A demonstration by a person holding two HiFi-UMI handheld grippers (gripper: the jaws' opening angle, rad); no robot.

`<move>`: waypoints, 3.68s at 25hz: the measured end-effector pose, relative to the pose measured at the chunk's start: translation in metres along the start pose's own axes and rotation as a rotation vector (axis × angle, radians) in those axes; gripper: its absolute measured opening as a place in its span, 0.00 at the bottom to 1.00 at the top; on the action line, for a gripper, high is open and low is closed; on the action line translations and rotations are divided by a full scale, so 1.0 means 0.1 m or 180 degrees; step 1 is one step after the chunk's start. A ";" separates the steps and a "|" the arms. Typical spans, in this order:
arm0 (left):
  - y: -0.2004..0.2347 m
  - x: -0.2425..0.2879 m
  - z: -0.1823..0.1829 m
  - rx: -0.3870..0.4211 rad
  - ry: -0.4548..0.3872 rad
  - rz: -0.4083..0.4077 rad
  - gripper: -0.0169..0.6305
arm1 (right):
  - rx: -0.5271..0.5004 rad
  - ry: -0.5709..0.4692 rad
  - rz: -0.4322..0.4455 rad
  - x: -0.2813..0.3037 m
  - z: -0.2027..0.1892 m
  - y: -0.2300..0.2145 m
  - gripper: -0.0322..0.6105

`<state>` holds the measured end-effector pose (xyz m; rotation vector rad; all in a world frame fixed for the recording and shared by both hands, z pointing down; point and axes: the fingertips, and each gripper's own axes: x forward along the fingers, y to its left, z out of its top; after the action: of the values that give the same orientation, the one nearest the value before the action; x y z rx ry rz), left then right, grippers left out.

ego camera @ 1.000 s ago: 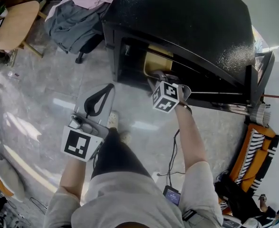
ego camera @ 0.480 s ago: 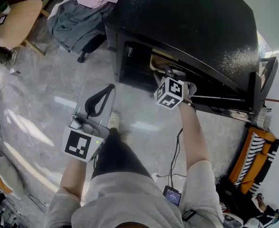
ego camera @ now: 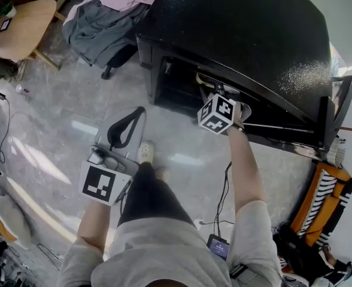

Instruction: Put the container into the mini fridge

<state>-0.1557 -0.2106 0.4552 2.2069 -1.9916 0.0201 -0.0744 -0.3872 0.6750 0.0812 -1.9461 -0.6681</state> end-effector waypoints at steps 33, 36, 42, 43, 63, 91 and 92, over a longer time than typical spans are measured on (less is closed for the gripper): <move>-0.16 -0.07 0.06 0.0100 -0.0040 -0.0096 0.03 | 0.1781 -0.1126 -0.0516 -0.63 0.21 -0.06 0.05; -0.19 -0.07 0.02 0.0143 0.0028 -0.0103 0.03 | 0.1917 -0.1204 -0.0513 -0.74 0.20 0.00 0.05; -0.33 -0.02 0.00 0.0167 0.0064 -0.0203 0.03 | 0.2273 -0.1422 -0.0563 -1.03 0.21 0.08 0.05; -0.35 -0.01 0.00 0.0162 0.0073 -0.0220 0.03 | 0.2323 -0.1470 -0.0571 -1.08 0.22 0.09 0.05; -0.93 -0.14 0.21 0.0331 0.0097 -0.0478 0.03 | 0.2703 -0.1992 -0.0924 -2.41 0.31 0.42 0.05; -1.48 -0.71 0.86 0.0514 -0.0158 -0.0443 0.03 | 0.2710 -0.2515 -0.1161 -3.78 0.62 0.69 0.05; -1.49 -0.73 0.88 0.0522 -0.0169 -0.0437 0.03 | 0.2712 -0.2527 -0.1177 -3.82 0.63 0.70 0.05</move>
<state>-0.0251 -0.1358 0.3418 2.4663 -1.9230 0.1126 0.0669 -0.1720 0.3771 0.8204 -2.9114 -0.0178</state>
